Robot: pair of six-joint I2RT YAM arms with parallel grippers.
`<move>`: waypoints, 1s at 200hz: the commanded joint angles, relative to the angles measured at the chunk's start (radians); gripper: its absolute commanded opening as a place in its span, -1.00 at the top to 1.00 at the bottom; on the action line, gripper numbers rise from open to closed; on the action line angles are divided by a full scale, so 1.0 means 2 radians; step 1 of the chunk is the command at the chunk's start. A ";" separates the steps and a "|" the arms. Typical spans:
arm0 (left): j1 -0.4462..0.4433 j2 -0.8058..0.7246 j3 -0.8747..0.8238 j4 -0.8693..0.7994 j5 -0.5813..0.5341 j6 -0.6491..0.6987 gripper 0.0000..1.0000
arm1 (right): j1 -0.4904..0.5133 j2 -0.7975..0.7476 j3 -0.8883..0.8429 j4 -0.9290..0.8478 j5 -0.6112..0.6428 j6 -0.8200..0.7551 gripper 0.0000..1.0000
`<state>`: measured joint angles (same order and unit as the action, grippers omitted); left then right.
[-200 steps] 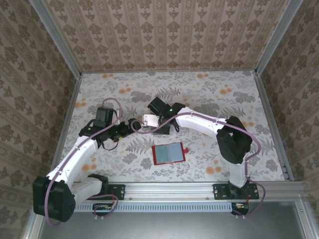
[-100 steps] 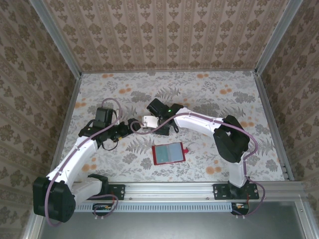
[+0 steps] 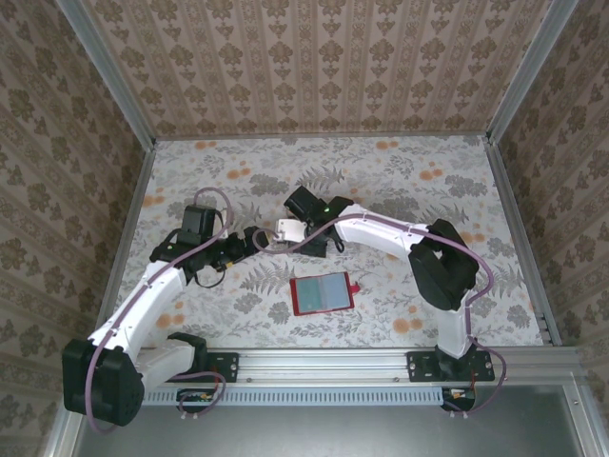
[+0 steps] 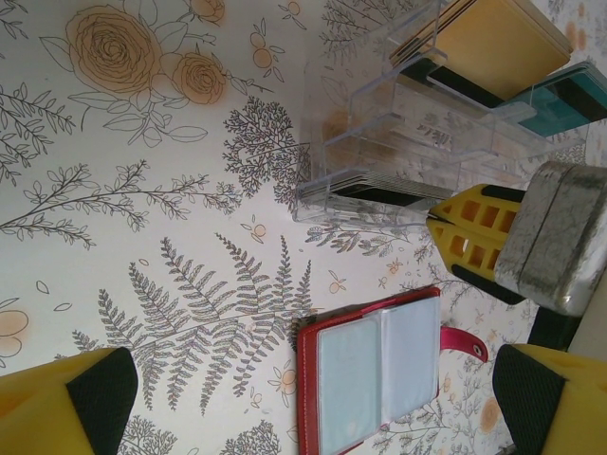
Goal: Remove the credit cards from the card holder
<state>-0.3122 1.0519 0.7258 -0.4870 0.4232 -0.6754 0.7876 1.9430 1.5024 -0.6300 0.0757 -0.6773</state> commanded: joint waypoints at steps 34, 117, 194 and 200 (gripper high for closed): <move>0.004 -0.009 -0.007 -0.003 0.009 0.005 -1.00 | -0.005 -0.026 -0.006 -0.010 0.009 -0.007 1.00; 0.005 -0.008 -0.008 -0.003 0.009 0.007 -1.00 | -0.005 0.008 0.003 -0.017 -0.002 0.007 0.98; 0.006 -0.009 -0.010 -0.003 0.009 0.006 -1.00 | -0.005 0.027 0.018 -0.016 0.005 0.030 0.41; 0.006 -0.009 -0.011 -0.003 0.009 0.006 -1.00 | -0.005 0.027 0.018 -0.014 0.007 0.032 0.35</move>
<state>-0.3122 1.0515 0.7132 -0.4873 0.4263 -0.6754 0.7834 1.9785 1.5112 -0.6395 0.0753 -0.6338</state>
